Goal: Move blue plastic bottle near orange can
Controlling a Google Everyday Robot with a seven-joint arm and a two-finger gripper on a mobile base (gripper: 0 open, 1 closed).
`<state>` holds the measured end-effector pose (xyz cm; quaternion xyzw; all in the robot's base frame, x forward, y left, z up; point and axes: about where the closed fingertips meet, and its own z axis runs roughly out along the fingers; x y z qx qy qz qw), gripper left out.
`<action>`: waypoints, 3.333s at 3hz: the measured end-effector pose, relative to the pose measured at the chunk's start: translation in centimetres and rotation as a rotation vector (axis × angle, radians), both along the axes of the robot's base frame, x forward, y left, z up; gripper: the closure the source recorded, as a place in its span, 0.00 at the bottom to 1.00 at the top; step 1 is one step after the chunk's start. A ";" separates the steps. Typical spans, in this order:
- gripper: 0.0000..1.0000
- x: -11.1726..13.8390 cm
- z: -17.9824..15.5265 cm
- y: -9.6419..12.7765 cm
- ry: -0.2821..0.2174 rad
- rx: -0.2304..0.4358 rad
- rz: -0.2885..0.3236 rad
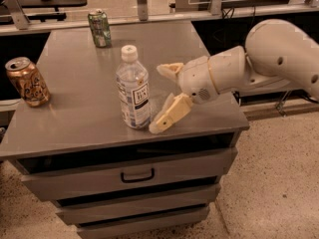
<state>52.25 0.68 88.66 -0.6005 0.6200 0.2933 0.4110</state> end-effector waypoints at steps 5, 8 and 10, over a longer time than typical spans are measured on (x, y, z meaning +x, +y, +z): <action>0.94 3.5 5.0 2.4 -0.015 0.347 -0.037; 1.00 6.2 4.3 8.4 -0.017 0.366 0.063; 1.00 12.8 3.7 20.3 -0.005 0.429 0.207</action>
Offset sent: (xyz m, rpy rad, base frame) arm 0.0144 0.0627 -0.0069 0.3694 0.0949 0.0175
